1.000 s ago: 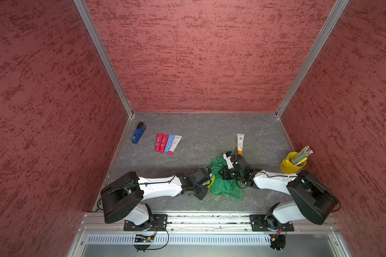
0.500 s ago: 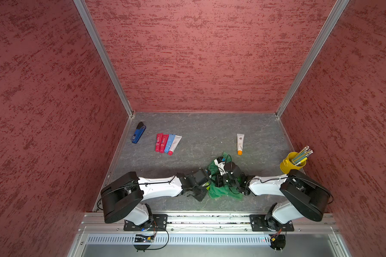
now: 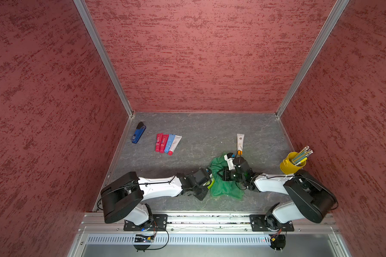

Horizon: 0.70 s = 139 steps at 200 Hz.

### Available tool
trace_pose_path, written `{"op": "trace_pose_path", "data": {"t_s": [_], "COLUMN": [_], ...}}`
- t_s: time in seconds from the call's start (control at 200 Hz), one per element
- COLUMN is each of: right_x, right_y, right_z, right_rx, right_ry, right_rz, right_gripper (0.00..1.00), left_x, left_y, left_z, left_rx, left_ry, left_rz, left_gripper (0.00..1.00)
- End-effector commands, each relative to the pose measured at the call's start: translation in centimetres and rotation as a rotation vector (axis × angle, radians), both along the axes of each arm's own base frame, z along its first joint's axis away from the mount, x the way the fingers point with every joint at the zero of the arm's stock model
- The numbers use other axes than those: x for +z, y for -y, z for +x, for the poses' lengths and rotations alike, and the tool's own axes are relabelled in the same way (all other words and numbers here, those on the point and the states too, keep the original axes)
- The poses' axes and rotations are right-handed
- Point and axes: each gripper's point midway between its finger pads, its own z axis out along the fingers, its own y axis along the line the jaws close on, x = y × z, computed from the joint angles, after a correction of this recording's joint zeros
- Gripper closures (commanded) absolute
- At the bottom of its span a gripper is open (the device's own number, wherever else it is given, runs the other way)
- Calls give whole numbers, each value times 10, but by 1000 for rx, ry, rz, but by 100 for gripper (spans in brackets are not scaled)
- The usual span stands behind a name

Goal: Wipe the surface of the toothpaste tube
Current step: Wipe the dirt from the toothpaste tube.

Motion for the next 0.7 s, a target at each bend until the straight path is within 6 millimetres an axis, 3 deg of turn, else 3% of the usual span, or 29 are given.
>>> {"op": "trace_pose_path", "data": {"t_s": [0.0, 0.155, 0.506, 0.691], "right_x": [-27, -30, -22, -30], "right_y": [33, 16, -53, -73], "right_z": [1, -20, -111, -127], "right_rx": [-64, 35, 295, 356], "right_ry": [-43, -82, -197, -235], "right_rz": [-176, -111, 118, 153], "right_gripper": [100, 100, 100, 100], "left_x": [2, 1, -2, -1], "left_y": [-1, -1, 1, 0], "left_z": [3, 3, 4, 5], "left_rx": [3, 3, 1, 5], "left_ry": [16, 15, 4, 9], "left_rz": [-9, -5, 6, 3], "left_gripper": [100, 100, 100, 100]}}
